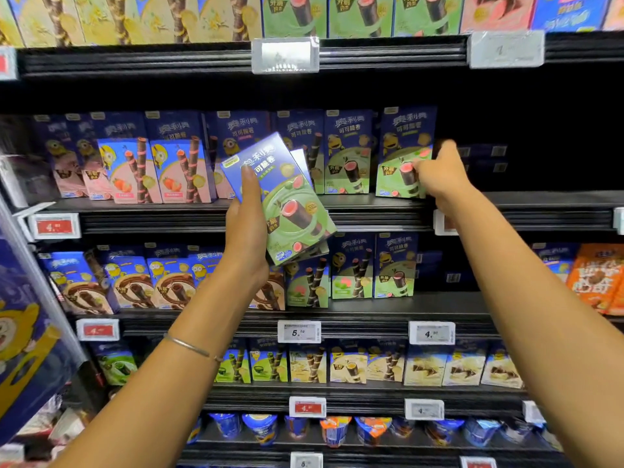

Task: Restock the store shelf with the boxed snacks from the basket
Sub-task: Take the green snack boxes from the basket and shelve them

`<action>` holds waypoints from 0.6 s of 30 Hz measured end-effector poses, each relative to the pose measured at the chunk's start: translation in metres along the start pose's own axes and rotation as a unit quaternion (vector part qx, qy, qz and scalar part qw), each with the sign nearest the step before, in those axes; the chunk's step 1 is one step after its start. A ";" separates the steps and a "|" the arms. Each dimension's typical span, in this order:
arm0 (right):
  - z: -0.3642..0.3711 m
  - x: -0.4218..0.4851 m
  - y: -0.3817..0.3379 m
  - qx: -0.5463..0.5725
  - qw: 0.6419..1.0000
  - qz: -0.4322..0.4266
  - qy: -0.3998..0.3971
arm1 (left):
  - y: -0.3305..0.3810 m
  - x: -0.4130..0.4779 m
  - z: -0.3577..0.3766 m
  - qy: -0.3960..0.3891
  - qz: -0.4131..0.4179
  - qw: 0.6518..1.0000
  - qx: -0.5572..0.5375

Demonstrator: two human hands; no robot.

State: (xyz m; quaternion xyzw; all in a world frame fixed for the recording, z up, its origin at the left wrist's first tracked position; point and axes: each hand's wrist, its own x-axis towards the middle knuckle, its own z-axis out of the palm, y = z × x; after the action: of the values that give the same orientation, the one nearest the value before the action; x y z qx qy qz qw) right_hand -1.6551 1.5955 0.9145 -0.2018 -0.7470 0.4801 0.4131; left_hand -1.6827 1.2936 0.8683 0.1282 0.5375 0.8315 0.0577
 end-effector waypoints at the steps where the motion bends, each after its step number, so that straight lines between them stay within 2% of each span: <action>1: 0.003 0.003 0.001 -0.023 1.000 -0.004 0.009 | 0.000 0.000 0.004 -0.008 0.000 1.000 0.002; 7: 0.014 0.016 0.007 -0.122 0.990 -0.008 0.071 | 0.001 -0.001 0.023 -0.038 0.005 0.999 0.029; 18: 0.020 0.026 0.012 -0.199 0.977 0.016 0.069 | 0.005 0.005 0.033 -0.055 0.034 0.997 0.037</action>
State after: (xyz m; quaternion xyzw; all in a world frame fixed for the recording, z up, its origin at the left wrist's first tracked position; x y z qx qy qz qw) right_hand -1.6875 1.6080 0.9106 -0.3250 -0.7938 0.3132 0.4075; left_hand -1.6781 1.3217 0.8861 0.1942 0.5592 0.8042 0.0539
